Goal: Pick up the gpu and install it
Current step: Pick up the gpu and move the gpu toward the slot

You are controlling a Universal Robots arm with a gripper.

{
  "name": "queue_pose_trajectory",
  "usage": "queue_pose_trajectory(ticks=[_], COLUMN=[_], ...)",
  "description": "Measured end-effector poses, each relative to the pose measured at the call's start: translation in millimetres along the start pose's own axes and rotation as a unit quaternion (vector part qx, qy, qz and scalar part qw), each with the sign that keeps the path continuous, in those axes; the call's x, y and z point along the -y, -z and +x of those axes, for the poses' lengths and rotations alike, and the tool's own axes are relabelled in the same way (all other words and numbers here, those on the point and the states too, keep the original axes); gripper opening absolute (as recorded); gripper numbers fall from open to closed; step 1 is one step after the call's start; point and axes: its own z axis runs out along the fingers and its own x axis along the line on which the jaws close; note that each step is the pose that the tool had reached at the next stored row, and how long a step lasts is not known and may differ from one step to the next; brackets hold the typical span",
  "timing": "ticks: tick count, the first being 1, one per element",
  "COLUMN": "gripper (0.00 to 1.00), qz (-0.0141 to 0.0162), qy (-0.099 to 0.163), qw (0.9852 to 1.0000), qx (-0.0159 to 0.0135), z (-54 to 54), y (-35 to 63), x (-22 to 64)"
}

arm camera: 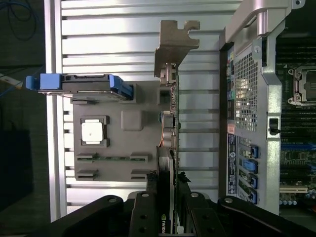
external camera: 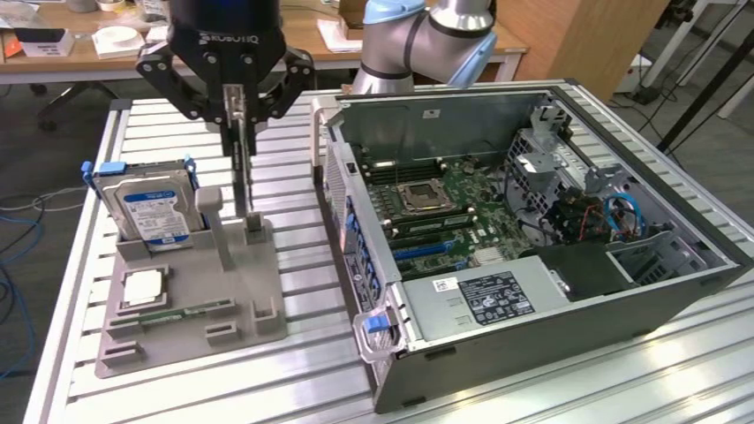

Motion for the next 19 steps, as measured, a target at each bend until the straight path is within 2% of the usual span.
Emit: queue_pose_trajectory(ticks=[19], gripper=[0.26], qz=[-0.0001], qy=[0.000], qw=[1.0000], qx=[0.0000], z=[-45.5], y=[2.8], x=[-1.8])
